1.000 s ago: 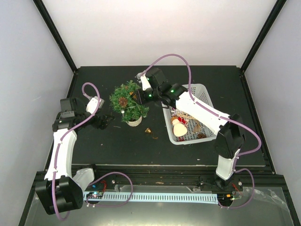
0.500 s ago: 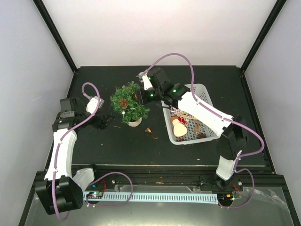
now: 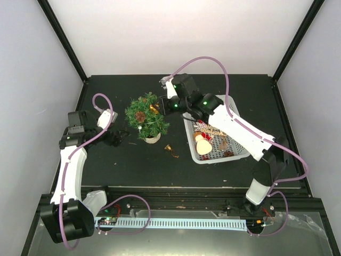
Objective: Decorate the small christmas tree
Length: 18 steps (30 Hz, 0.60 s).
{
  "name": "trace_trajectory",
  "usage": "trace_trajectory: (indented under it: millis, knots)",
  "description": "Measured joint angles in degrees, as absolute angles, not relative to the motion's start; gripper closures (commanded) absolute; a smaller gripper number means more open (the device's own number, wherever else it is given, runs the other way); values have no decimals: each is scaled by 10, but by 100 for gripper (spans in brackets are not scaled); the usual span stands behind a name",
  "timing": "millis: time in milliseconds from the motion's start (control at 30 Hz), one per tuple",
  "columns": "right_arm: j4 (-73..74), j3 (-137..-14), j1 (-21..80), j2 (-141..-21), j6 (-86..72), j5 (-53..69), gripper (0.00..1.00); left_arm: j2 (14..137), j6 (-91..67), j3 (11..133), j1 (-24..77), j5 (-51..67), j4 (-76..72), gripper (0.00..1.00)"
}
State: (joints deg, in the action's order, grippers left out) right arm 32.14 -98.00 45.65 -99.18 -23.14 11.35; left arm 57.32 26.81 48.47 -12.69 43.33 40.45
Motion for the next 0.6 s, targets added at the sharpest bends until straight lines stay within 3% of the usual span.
trace_trajectory:
  millis: [167, 600]
  knots:
    - [318, -970, 456, -966, -239, 108, 77, 573, 268, 485, -127, 433, 404, 7]
    - [312, -942, 456, -956, -246, 116, 77, 573, 268, 485, -127, 433, 404, 8]
